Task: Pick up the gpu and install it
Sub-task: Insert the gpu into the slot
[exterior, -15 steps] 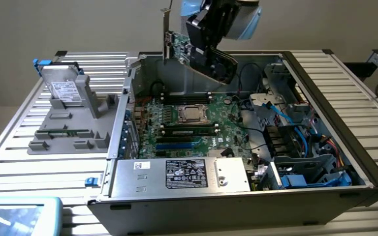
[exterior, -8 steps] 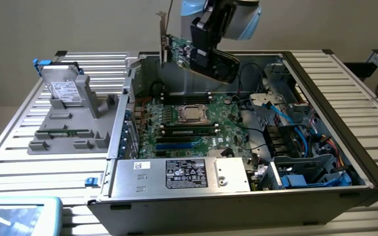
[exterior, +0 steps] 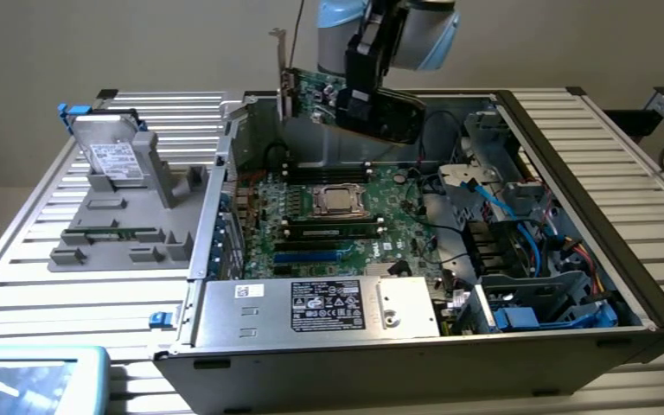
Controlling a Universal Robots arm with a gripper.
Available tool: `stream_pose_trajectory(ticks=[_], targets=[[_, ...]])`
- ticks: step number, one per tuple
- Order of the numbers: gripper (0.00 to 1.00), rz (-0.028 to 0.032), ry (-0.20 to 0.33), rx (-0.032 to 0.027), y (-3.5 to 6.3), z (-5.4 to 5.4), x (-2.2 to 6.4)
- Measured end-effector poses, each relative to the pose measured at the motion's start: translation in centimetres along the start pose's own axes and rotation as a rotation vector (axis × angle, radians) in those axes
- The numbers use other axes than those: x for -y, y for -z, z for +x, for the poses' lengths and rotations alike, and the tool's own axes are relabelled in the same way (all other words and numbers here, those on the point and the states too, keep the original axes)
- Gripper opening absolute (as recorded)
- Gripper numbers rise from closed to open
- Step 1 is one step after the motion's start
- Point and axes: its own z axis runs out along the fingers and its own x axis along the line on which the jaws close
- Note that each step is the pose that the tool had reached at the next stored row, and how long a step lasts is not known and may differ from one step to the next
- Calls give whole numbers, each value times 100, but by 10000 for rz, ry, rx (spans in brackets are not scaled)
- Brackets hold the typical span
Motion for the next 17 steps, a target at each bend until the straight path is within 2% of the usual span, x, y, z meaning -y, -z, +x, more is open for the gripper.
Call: stream_pose_trajectory(ticks=[4,17], targets=[[28,116,606,-154,-4,0,0],[28,479,2530,-740,-18,0,2]])
